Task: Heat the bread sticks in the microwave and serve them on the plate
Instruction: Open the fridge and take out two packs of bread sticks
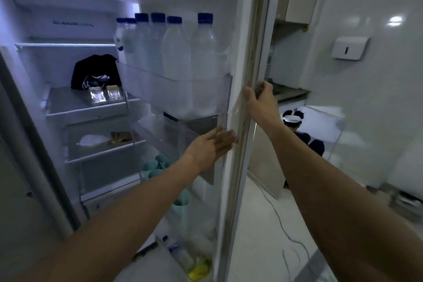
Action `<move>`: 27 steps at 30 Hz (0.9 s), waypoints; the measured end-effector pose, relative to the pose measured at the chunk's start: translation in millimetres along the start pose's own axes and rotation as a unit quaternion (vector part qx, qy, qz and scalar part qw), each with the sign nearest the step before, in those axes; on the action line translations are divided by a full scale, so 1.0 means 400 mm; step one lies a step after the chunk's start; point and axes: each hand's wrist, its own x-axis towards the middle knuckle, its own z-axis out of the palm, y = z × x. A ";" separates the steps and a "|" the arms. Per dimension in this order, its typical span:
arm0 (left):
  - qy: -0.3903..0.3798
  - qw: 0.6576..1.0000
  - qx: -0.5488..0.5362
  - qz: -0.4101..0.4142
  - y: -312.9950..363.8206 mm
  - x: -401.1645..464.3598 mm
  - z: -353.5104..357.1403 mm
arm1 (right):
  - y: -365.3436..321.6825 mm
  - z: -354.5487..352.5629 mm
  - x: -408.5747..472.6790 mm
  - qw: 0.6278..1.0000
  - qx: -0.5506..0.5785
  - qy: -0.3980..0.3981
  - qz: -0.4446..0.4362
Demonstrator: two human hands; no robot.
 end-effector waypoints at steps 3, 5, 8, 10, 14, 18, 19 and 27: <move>0.061 0.983 -0.079 0.152 -0.008 -0.013 -0.019 | 0.015 0.002 0.036 0.999 0.002 0.032 0.029; 0.075 0.984 -0.094 0.132 -0.009 -0.007 -0.029 | 0.022 -0.001 0.055 0.999 -0.013 0.035 0.035; 0.066 0.984 -0.090 0.140 0.006 -0.001 -0.019 | 0.037 0.007 0.075 0.998 -0.023 0.037 0.039; 0.079 0.982 -0.097 0.143 0.001 0.000 -0.020 | 0.041 0.007 0.078 0.997 -0.022 0.053 0.042; 0.158 0.956 -0.173 0.176 -0.014 -0.017 0.002 | 0.045 0.031 0.055 0.994 -0.010 0.091 0.057; 0.263 0.891 -0.256 0.266 -0.049 -0.079 0.105 | -0.009 0.091 -0.019 0.968 0.040 0.245 0.018; 0.278 0.886 -0.262 0.265 -0.057 -0.104 0.138 | -0.034 0.106 -0.035 0.955 0.067 0.289 -0.021; 0.207 0.919 -0.318 0.105 -0.273 -0.336 0.492 | -0.370 0.316 -0.102 0.838 0.119 0.335 -0.415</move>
